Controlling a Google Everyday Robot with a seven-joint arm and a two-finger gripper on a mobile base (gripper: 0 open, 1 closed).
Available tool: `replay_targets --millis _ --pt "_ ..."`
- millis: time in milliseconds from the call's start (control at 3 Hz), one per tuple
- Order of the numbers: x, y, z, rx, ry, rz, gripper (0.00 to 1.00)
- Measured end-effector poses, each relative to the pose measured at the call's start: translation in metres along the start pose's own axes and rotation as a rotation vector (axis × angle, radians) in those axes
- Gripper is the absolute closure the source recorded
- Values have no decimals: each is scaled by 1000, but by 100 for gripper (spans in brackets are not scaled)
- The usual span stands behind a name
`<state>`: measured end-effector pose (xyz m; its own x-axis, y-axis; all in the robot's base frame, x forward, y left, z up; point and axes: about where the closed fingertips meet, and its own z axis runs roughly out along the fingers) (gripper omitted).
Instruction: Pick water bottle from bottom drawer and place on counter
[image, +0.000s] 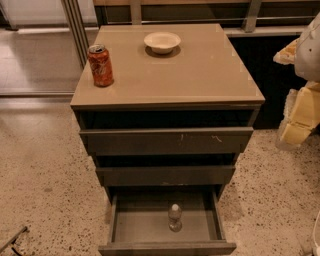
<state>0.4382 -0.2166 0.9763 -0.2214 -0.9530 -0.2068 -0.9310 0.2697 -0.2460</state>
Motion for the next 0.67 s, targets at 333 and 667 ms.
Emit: replay_targets --millis 333,667 --pt "0 0 0 0 0 0 0" --pt "0 0 0 0 0 0 19"
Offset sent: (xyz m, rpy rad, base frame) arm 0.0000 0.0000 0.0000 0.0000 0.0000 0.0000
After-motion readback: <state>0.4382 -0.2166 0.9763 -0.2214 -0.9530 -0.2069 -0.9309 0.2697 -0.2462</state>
